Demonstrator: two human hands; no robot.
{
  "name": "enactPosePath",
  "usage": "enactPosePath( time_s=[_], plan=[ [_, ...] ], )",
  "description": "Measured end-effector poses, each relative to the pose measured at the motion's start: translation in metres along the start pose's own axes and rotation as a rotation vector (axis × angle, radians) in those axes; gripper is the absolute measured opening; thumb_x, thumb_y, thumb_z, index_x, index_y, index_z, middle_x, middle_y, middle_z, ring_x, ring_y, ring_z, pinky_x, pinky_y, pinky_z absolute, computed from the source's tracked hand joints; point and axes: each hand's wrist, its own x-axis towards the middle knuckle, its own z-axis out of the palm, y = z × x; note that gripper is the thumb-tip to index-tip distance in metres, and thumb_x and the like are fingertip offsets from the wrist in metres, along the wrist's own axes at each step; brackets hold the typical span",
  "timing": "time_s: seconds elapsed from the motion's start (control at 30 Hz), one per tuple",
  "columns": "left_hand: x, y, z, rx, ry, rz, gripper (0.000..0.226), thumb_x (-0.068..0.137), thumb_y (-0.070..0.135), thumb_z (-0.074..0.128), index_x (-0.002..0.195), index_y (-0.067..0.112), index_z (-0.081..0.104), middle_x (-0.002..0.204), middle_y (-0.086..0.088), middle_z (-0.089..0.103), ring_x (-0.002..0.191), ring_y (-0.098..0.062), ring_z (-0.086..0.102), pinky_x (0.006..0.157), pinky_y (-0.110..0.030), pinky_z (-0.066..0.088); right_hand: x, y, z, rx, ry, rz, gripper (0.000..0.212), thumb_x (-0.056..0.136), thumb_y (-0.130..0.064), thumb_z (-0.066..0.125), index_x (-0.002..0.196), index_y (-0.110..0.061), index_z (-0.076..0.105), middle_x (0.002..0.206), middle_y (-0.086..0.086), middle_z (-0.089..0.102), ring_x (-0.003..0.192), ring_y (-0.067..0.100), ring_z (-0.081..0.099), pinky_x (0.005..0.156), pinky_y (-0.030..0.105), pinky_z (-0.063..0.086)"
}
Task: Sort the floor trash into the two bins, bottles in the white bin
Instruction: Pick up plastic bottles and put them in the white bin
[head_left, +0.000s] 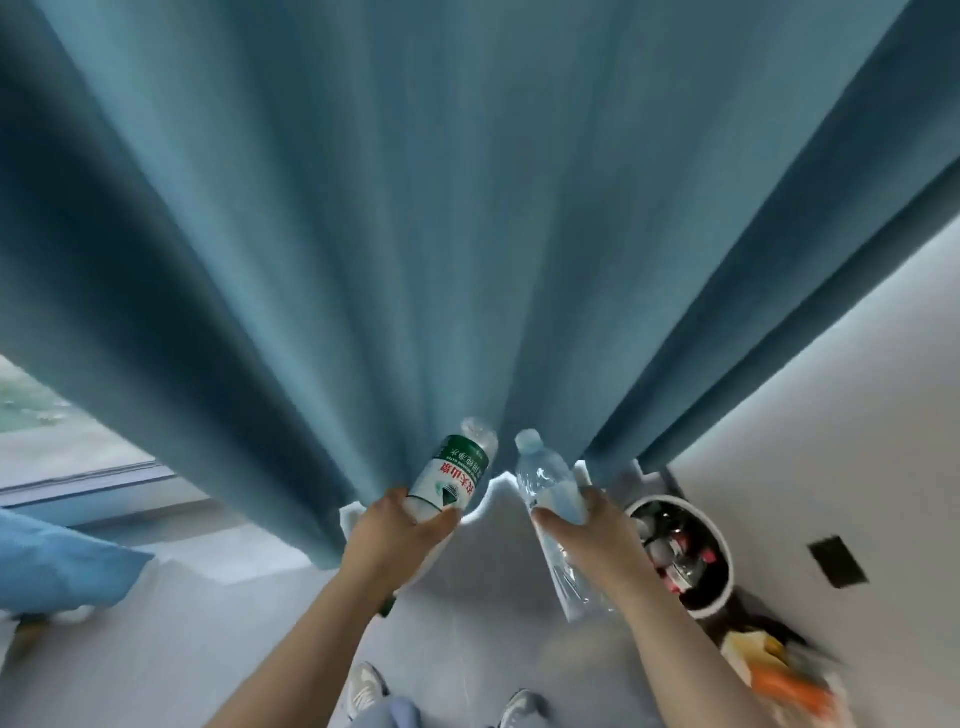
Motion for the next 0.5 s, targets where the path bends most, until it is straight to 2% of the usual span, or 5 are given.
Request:
enactPosePath(
  time_s=[0.07,0.2,0.27,0.43,0.5],
  plan=[
    [-0.003,0.037,0.029,0.049,-0.034,0.059,0.047,0.075,0.061,0.063,0.101,0.025,0.047,0.089,0.005,0.061,0.083,-0.019,0.060,0.067,-0.029,0.047,-0.002,0.029,-0.033,0.060,0.058,0.037,0.047,0.081,-0.049,0.065,0.115,-0.019,0.052,0.082,-0.010,0.057,0.070,0.008,0.054,0.058,0.021,0.038],
    [-0.013,0.102,0.072,0.129,-0.096,0.170,0.042,0.077,0.059,0.062,0.099,0.025,0.048,0.092,0.004,0.061,0.078,-0.017,0.056,0.063,-0.027,0.043,-0.003,0.078,-0.085,0.150,0.149,0.136,0.052,0.077,-0.055,0.065,0.114,-0.020,0.055,0.093,-0.006,0.064,0.084,0.016,0.061,0.076,0.033,0.051],
    [-0.013,0.128,0.089,0.129,-0.139,0.229,0.044,0.075,0.059,0.063,0.099,0.025,0.051,0.092,0.004,0.062,0.081,-0.017,0.060,0.069,-0.029,0.049,-0.002,0.098,-0.106,0.212,0.205,0.181,0.053,0.075,-0.057,0.065,0.111,-0.021,0.055,0.091,-0.005,0.064,0.083,0.016,0.062,0.076,0.037,0.055],
    [-0.007,0.179,0.126,0.186,-0.260,0.324,0.047,0.075,0.059,0.065,0.101,0.023,0.052,0.096,0.001,0.064,0.085,-0.021,0.062,0.073,-0.031,0.051,0.000,0.135,-0.140,0.326,0.288,0.274,0.041,0.084,-0.048,0.065,0.110,-0.021,0.047,0.096,-0.002,0.061,0.074,0.009,0.057,0.046,0.013,0.039],
    [-0.001,0.197,0.139,0.209,-0.310,0.362,0.047,0.076,0.059,0.064,0.104,0.023,0.051,0.097,0.001,0.064,0.085,-0.021,0.062,0.072,-0.030,0.050,0.004,0.145,-0.149,0.362,0.296,0.309,0.038,0.086,-0.048,0.063,0.107,-0.024,0.042,0.095,-0.003,0.058,0.071,0.003,0.053,0.044,0.010,0.035]
  ],
)
